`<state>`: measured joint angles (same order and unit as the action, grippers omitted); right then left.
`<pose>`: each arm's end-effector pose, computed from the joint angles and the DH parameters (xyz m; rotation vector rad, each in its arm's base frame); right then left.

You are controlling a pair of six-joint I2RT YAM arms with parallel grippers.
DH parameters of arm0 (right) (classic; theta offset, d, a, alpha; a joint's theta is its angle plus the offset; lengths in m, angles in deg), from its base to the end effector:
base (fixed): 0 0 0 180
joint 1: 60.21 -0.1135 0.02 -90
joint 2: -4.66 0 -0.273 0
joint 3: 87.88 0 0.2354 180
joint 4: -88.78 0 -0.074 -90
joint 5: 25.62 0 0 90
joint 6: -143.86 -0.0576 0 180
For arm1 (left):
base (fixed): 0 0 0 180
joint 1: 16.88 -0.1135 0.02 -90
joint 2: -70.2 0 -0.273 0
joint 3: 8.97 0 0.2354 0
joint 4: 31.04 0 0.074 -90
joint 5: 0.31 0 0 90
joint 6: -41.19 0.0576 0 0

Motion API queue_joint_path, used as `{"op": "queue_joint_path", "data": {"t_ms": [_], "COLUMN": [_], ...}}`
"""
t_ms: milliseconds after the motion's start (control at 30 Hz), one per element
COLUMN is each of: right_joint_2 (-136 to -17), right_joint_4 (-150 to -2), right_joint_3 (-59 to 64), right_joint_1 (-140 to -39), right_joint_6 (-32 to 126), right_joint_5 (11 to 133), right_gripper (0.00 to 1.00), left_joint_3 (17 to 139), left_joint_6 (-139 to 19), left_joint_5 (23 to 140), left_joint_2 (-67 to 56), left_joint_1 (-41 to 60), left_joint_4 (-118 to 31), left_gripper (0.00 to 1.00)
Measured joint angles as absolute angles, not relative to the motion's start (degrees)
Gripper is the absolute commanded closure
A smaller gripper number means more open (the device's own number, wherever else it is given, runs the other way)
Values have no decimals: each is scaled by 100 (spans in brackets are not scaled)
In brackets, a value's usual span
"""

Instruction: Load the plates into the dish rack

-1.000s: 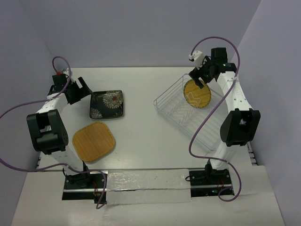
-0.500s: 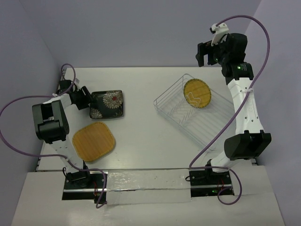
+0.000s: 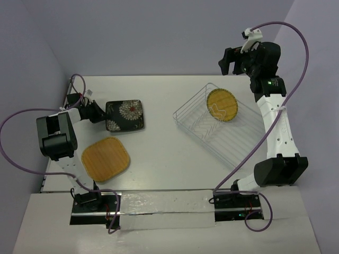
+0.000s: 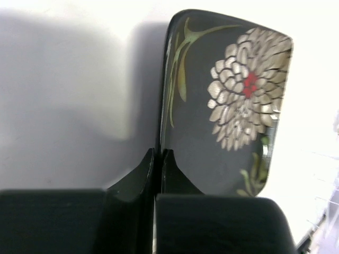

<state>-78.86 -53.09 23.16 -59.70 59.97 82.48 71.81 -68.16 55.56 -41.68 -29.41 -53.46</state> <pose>0.3246 0.0150 0.4698 -0.3140 1.7222 0.1928 0.3932 0.0543 0.1474 -0.4313 2.4059 -0.7928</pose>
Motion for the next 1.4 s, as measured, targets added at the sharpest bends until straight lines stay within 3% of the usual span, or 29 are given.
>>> {"op": "queue_joint_path", "data": {"t_ms": [300, 433, 767, 1200, 1267, 1400], "right_joint_2": [-7423, -7484, -8441, -9672, -9756, -9838], "right_joint_4": [-5605, -5683, -5721, -5748, -5765, -5856], "right_joint_3": [1905, 1707, 1553, 1726, 1734, 1734], "right_joint_1": [-6057, -6743, -7919, -8728, -8779, -8783], "right_joint_6": [5358, 5125, 4705, 4241, 4147, 3983], "right_joint_5": [9039, 9203, 9560, 9818, 9830, 9928], "right_gripper": [0, 0, 0, 2, 12, 57], "left_joint_3": [6908, 6487, 5881, 5713, 5711, 5676], "left_joint_6": [-7094, -7415, -8583, -9000, -9041, -9095], "left_joint_5": [5412, 5429, 4798, 4755, 4760, 4789], "left_joint_2": [-3776, -3273, -2471, -1272, -1106, -872], "left_joint_1": [-2913, -2866, -2745, -2076, -1971, -1810], "left_joint_4": [-5163, -4871, -3662, -3450, -3434, -3394], "left_gripper": [100, 100, 100, 100, 100, 100]}}
